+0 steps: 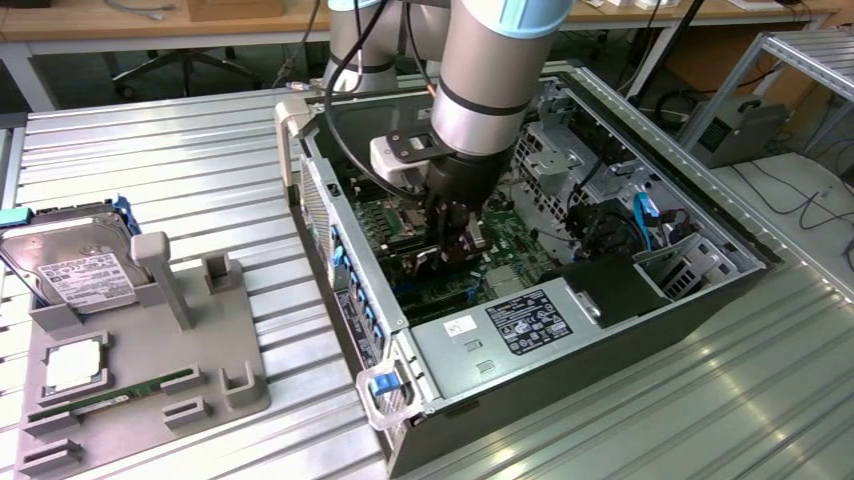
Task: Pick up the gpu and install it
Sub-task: 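Insert the gpu into the slot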
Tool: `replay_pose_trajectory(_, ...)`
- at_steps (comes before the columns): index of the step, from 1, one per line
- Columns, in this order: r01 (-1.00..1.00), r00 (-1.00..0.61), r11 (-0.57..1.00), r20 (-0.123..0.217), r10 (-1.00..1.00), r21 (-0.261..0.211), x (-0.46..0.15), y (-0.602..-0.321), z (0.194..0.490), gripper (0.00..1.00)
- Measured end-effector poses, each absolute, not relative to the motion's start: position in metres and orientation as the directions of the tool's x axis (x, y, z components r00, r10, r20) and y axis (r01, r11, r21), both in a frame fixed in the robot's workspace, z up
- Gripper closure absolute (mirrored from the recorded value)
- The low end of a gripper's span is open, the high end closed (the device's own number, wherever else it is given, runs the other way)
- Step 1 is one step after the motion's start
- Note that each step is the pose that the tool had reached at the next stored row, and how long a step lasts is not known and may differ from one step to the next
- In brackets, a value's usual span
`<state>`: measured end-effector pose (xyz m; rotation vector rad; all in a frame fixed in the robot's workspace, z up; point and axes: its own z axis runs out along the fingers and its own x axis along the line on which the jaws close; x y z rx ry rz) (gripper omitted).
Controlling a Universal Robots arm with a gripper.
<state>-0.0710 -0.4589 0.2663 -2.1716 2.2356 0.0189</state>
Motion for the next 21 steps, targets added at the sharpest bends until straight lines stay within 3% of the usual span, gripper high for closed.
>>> replay_pose_trajectory(10,-1.0,-0.029,0.029,-0.026,-0.999,-0.009,-0.071,-0.4587,0.2662,0.6)
replay_pose_trajectory(12,-1.0,-0.029,0.029,-0.026,-0.999,-0.009,-0.0711,-0.4587,0.2663,0.59)
replay_pose_trajectory(13,-1.0,-0.029,0.029,-0.026,-0.999,-0.009,-0.071,-0.4584,0.2662,0.53)
replay_pose_trajectory(21,-1.0,-0.029,0.029,-0.026,-0.999,-0.009,-0.0711,-0.4574,0.2661,0.53)
